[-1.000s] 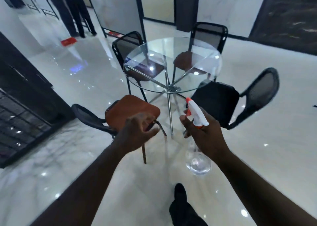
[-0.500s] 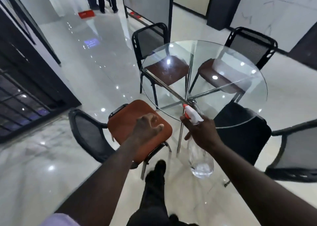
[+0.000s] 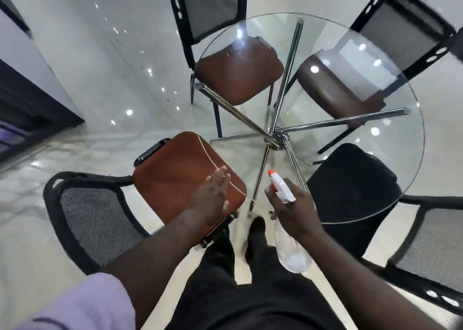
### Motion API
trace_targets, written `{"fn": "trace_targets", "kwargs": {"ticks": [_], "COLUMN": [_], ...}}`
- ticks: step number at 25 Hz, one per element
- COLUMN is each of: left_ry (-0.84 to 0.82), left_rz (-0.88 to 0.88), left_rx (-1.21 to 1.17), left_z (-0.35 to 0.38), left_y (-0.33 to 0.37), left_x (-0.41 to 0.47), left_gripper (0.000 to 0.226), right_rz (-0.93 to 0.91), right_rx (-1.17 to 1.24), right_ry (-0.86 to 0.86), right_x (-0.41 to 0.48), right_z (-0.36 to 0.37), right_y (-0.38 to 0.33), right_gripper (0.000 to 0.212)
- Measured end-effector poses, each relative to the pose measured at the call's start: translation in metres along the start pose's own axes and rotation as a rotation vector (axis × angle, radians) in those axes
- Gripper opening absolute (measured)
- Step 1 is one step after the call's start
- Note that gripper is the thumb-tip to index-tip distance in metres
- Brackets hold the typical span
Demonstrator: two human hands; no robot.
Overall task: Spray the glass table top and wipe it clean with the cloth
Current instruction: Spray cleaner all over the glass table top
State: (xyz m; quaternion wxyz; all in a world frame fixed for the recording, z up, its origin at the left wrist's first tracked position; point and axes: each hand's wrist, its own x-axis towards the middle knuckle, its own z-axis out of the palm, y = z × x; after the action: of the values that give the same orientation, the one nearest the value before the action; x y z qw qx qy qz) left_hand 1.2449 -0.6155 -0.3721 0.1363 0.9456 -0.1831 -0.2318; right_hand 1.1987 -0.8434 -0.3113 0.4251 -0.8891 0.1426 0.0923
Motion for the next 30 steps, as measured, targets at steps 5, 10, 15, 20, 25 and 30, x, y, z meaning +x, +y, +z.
{"fn": "trace_targets", "kwargs": {"ticks": [5,10,15,20,25,30], "left_ry": [-0.188,-0.151,-0.091,-0.198,-0.246,-0.213], "left_rz": [-0.058,-0.197,-0.195,-0.219,-0.213,-0.128], "left_rx": [0.074,-0.034,0.031,0.051,0.12,0.234], "left_z": [0.02,0.024,0.008,0.002,-0.006,-0.011], "left_y": [-0.015,-0.008,0.0,0.004,0.004,0.006], "left_x": [-0.006,-0.012,0.002,0.011,0.021,0.023], "left_gripper": [0.097,0.102,0.102,0.095,0.087,0.085], "right_rz": [0.007,0.002,0.023,-0.007,-0.043,-0.101], "right_rx": [0.015,-0.015,0.008,0.043,-0.052,-0.046], "right_ry": [-0.054,-0.13,-0.15,-0.172,-0.192,-0.198], "right_x": [0.026,0.053,0.069,0.085,0.105,0.144], "right_z": [0.01,0.013,0.015,0.017,0.018,0.013], "right_y": [0.004,-0.007,-0.016,-0.024,-0.038,-0.069], "right_gripper": [0.019,0.022,0.035,0.034,0.032,0.015]}}
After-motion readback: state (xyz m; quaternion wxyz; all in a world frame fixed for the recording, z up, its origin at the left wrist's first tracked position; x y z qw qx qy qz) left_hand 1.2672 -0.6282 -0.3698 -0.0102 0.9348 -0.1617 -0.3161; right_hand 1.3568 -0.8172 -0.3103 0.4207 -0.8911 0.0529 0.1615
